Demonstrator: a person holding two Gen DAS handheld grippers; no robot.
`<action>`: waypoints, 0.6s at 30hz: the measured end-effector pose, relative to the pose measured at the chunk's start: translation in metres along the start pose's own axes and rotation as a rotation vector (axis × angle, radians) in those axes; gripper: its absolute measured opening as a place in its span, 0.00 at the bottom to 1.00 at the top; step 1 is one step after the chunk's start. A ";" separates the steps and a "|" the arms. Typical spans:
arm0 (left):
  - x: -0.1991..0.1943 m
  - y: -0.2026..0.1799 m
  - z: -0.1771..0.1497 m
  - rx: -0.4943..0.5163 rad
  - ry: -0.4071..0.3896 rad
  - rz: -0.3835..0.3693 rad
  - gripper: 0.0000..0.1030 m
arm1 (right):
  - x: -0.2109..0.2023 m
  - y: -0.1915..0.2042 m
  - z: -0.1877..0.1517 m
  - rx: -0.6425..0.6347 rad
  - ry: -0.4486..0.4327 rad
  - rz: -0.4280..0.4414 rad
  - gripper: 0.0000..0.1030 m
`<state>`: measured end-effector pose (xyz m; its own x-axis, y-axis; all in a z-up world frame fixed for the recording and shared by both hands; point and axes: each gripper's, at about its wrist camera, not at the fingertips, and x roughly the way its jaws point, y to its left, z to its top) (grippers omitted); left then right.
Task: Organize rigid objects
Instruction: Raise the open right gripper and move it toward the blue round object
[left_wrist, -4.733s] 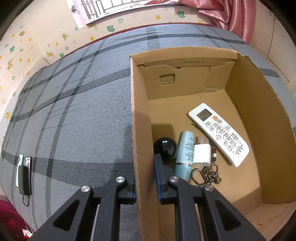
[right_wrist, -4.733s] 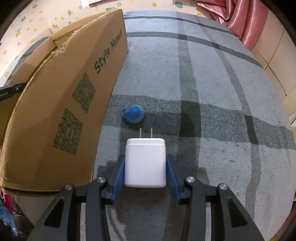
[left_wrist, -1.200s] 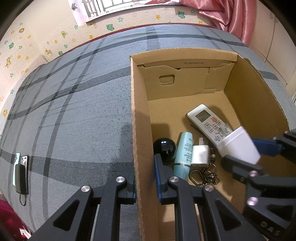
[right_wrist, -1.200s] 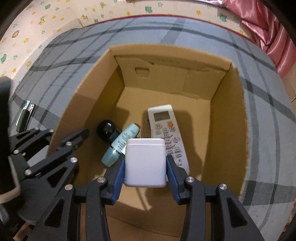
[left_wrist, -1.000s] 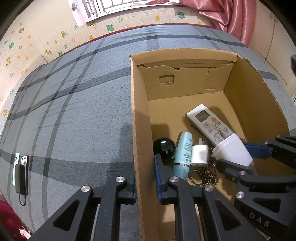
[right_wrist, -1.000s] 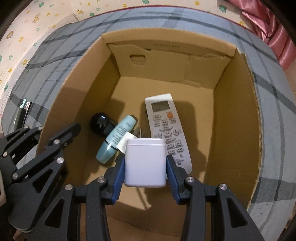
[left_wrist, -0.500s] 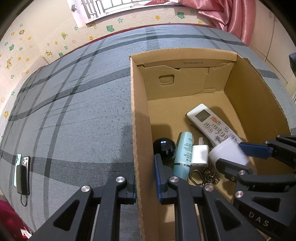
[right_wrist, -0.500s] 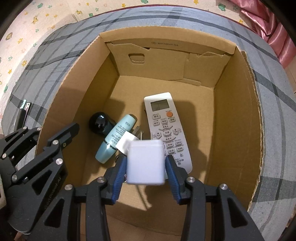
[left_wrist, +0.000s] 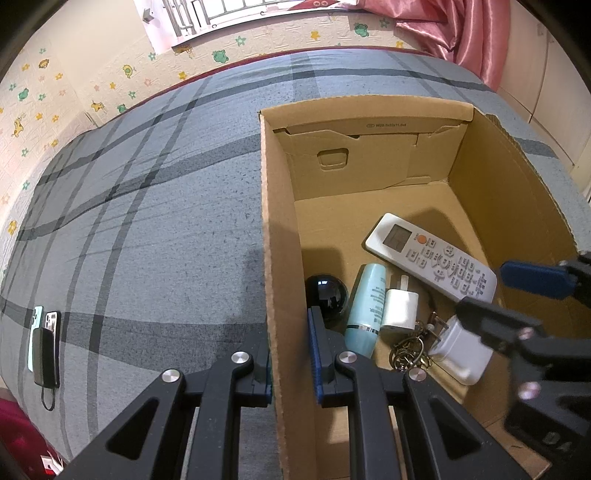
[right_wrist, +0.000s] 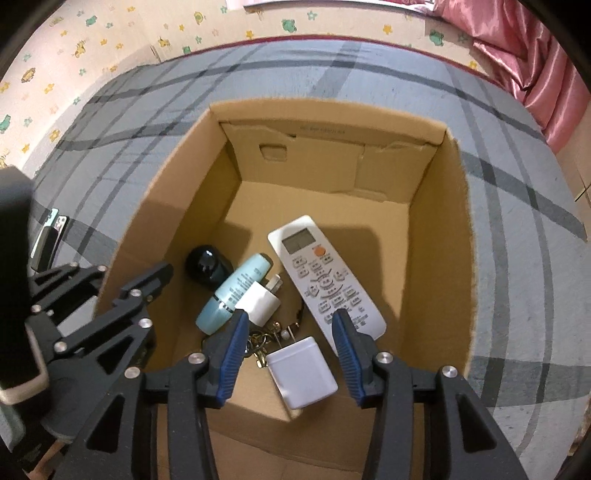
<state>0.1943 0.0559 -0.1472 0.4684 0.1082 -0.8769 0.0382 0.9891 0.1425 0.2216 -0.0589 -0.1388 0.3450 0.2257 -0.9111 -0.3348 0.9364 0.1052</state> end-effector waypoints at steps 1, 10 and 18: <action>0.000 0.000 0.000 0.001 0.000 0.001 0.15 | -0.004 0.000 0.000 0.001 -0.011 -0.002 0.50; 0.001 0.001 -0.001 0.000 -0.001 0.001 0.15 | -0.050 -0.018 -0.002 0.008 -0.113 -0.025 0.80; 0.002 0.002 0.000 -0.002 0.003 0.000 0.15 | -0.082 -0.050 -0.006 0.030 -0.182 -0.063 1.00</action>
<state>0.1949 0.0578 -0.1489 0.4659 0.1080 -0.8782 0.0370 0.9893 0.1413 0.2048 -0.1259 -0.0714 0.5178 0.2089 -0.8296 -0.2826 0.9571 0.0646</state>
